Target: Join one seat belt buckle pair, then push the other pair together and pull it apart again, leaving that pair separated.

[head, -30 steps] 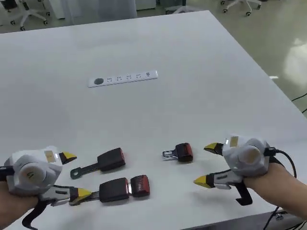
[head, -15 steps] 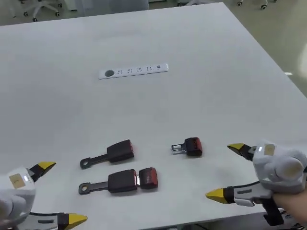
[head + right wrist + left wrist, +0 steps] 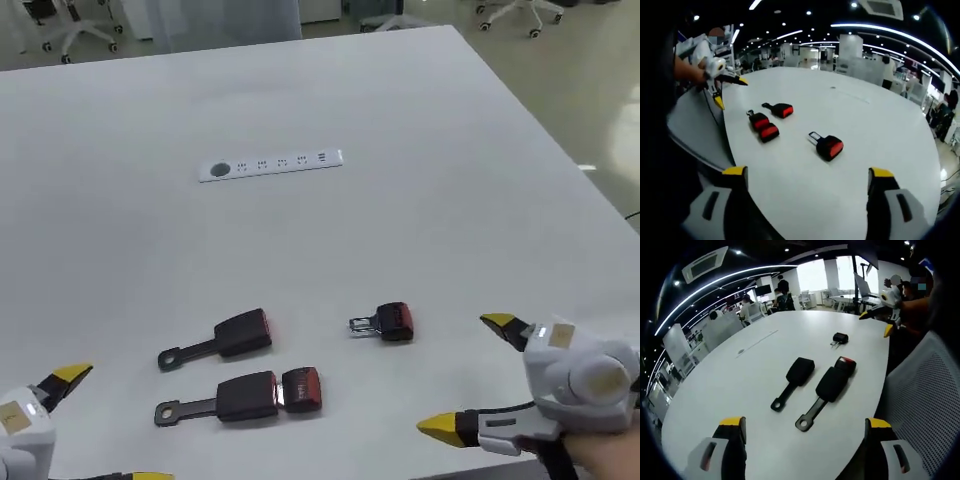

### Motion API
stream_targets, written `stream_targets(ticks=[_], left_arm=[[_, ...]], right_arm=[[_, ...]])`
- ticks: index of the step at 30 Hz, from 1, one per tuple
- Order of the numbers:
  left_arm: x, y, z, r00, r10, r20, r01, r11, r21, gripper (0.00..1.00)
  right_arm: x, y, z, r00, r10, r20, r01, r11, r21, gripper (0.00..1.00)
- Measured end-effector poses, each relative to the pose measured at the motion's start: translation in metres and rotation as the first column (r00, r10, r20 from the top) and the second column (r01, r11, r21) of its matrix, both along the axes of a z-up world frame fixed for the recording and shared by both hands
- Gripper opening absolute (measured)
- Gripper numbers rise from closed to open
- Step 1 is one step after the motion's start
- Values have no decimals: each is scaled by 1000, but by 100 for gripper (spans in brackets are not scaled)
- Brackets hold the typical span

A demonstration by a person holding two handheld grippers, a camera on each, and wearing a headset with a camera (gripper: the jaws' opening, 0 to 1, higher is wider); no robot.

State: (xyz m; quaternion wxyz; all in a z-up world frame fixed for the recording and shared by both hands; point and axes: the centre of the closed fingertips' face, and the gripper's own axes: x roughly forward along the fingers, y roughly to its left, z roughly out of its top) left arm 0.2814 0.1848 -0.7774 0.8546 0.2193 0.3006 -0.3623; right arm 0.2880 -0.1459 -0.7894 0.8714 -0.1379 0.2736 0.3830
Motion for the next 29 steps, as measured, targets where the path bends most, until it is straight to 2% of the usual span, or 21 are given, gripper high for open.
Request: stream_targets(ticks=[2, 6, 9, 13, 16, 17, 18, 20, 22, 24, 27, 28, 29], left_arm=[[-1, 0, 1, 1000, 6, -3, -6, 1000, -11, 100], [-5, 3, -4, 1000, -10, -8, 10, 1000, 16, 100], [-6, 3, -4, 1000, -11, -10, 11, 1000, 16, 100], [-6, 3, -1, 1000, -6, 18, 6, 1000, 17, 100], [-9, 6, -4, 1000, 6, 12, -7, 1000, 17, 100], [-10, 6, -4, 1000, 20, 10, -20, 1000, 1, 100], [-8, 1, 1, 999, 49, 16, -47, 997, -62, 100], [-3, -1, 10, 996, 87, 24, -83, 986, -147, 100], [-3, -2, 15, 995, 93, 33, -87, 985, -150, 100], [-3, -1, 13, 996, 75, 45, -69, 990, -121, 100], [-6, -2, 10, 998, 53, 41, -48, 994, -100, 100], [-7, -3, 8, 998, 52, 36, -48, 994, -99, 100], [-9, -3, 5, 998, 67, 6, -66, 991, -120, 100]], right_arm=[[-1, 0, 0, 999, 33, 27, -32, 998, -47, 100], [2, -2, 3, 999, 14, 29, -13, 999, -29, 100], [4, -5, 7, 999, -13, 33, 14, 1000, -7, 100], [-2, -5, 3, 999, 9, 32, -8, 999, -34, 100], [-3, -6, 1, 1000, 9, 25, -8, 999, -42, 100], [-3, -6, 1, 1000, 4, 26, -3, 999, -39, 100], [-3, -6, 1, 1000, -1, 27, 2, 999, -36, 100], [-2, -8, 0, 1000, -20, 21, 21, 999, -27, 100], [-1, -8, 1, 999, -37, 18, 37, 999, -9, 100], [0, -6, 2, 998, -54, 13, 53, 998, 18, 100], [2, -4, 3, 997, -70, 11, 70, 997, 35, 100], [2, -3, 2, 997, -77, 16, 76, 996, 34, 100], [2, -3, 1, 997, -75, 19, 75, 997, 28, 100]])
